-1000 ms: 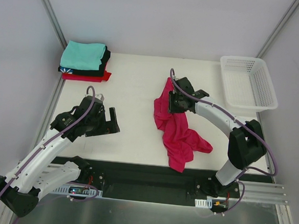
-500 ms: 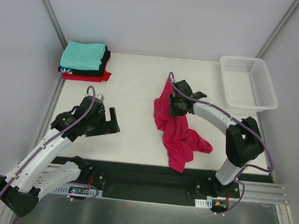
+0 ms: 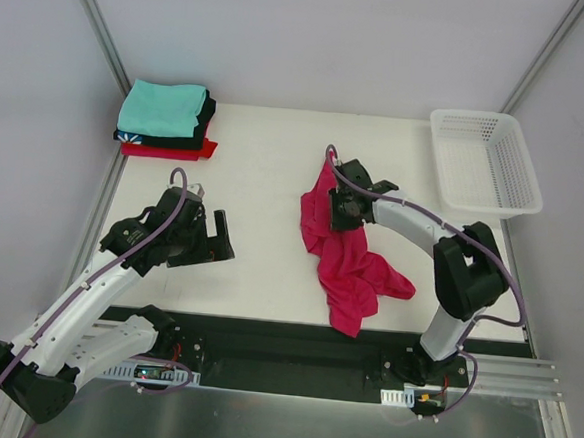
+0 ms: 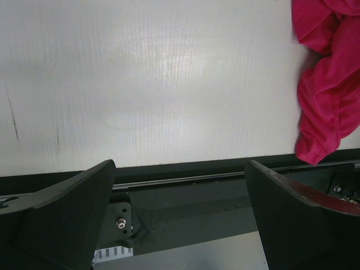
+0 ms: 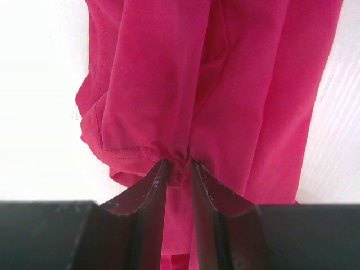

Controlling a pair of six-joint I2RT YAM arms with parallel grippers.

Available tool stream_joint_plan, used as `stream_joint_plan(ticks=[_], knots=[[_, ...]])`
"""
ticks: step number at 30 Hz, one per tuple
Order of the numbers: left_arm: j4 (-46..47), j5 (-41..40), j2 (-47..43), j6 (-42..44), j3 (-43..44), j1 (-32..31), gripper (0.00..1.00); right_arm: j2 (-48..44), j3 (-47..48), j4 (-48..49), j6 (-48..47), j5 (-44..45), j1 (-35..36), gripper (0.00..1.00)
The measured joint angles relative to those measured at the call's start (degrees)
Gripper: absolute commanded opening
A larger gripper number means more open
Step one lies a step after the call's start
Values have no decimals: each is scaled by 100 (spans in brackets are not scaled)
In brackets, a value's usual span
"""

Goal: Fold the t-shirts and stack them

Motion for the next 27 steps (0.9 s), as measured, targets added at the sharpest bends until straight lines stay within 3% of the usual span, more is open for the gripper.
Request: stream_joint_plan(ticks=[1,5,15,24,27], knots=[[0,0,0,0,0,0,99,37,0,7,11,-4,0,25],[0,0,2,0,0,0,99,151,37,13,61,-52,0,1],[131,76,26,-15,-175,0,99,256,1226,-619,31,-87,0,1],[595,315,35,-304,-839,-136,99,214,4304,-1996,-197,4,-24,1],[706,374,44,-350,-839,-168,99,44,4791,-2151,-238,2,-28,1]])
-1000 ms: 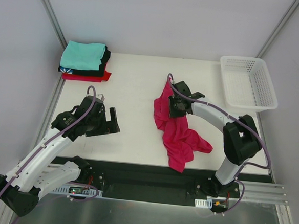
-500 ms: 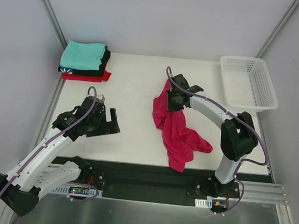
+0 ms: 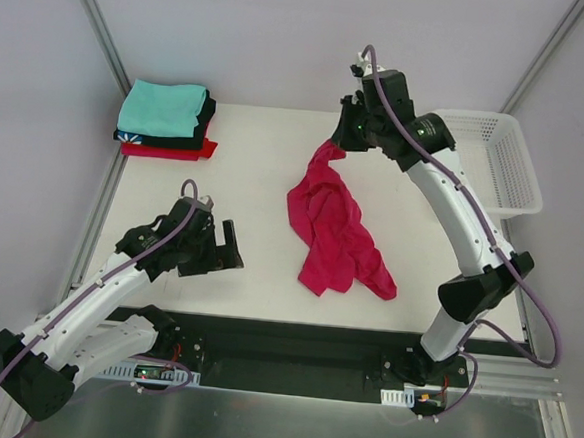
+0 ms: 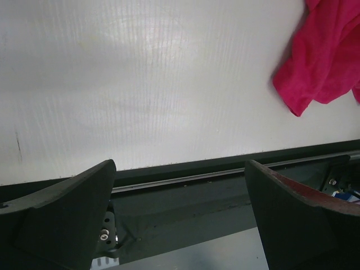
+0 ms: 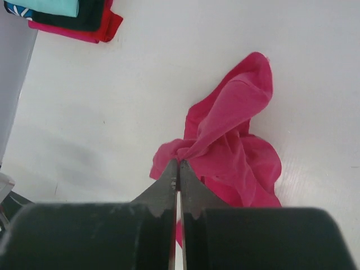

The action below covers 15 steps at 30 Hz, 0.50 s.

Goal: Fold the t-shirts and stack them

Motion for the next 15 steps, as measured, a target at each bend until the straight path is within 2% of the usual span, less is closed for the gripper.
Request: stream_joint_plan(ticks=[3,6,9,12,15], knots=[[61,35,-2,-13,0,0,99,-236,-205,-94,-17,-9,-7,1],[83,50,-13,-24,0,0,99,-439,-1003,-44,-4,-31,-7,1],[103,61,-15,-26,0,-2,99,-354,-1386,-166,13,-44,-7,1],[125,61,17,-72,0,-59,99,-229,-1233,-315,11,-17,-7,1],[262,24,138,-195,0,-345,99,-111,-595,-437,-31,26,-22,1]])
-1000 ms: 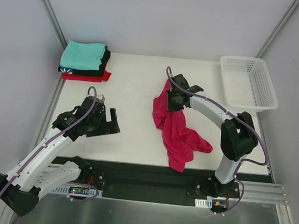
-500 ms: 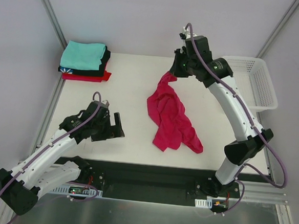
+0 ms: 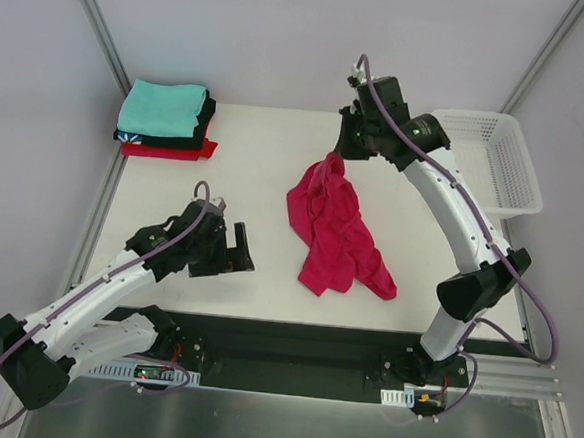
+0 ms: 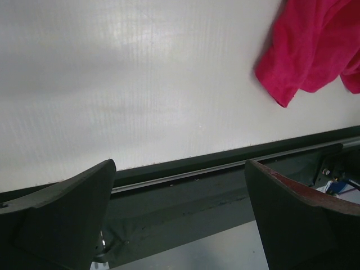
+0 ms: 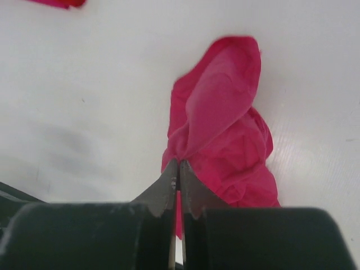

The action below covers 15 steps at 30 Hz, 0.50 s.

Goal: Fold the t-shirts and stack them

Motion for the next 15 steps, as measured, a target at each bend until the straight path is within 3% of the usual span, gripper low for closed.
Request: stream_joint_plan(ticks=[6,15], knots=[[654,-234,695,-505,-13,-1241,99,24,1377,31,-98,125,-140,1],[1117,-1047,2162,-1023,474,-2708,95,-227,1034,173,-186,170,-337,1]])
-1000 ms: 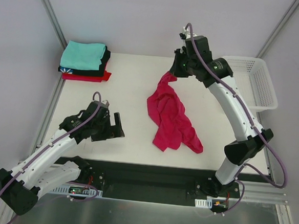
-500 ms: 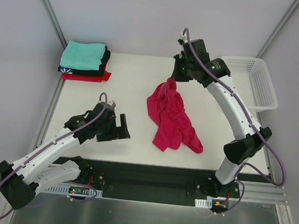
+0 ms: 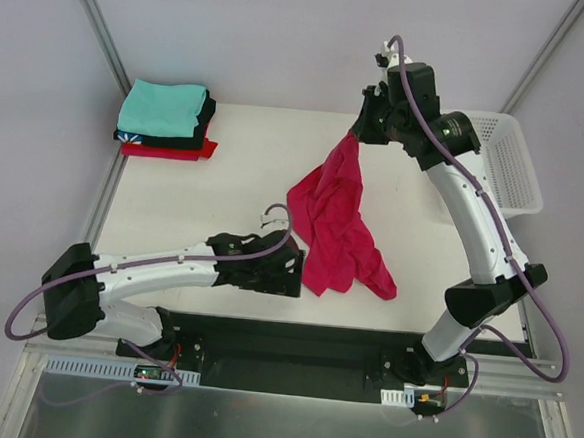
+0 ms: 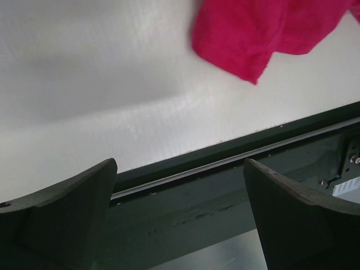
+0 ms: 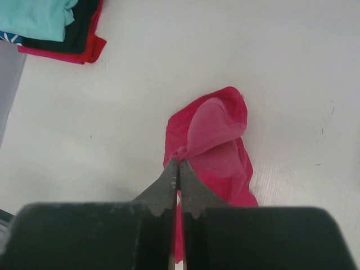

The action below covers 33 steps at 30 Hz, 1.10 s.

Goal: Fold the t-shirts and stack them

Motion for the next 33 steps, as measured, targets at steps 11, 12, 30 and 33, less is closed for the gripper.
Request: stream_joint_plan(ticks=[11,12,30,33], knots=[[-192,-1652,2094,-328,1838,-739,82,-350,-1294,109,2,-39,-28,1],[-205,-1749,2234,-376,1937,-772,81,-393,-1331,114,2,-46,-37,1],[-570,-2306,3294,-562,2712,-1073,77,-837,-1963,407,7,-208,-238,1],[-577,-2339,3399,-560,2852,-1113,76,-863,-2039,428,7,-214,-284,1]])
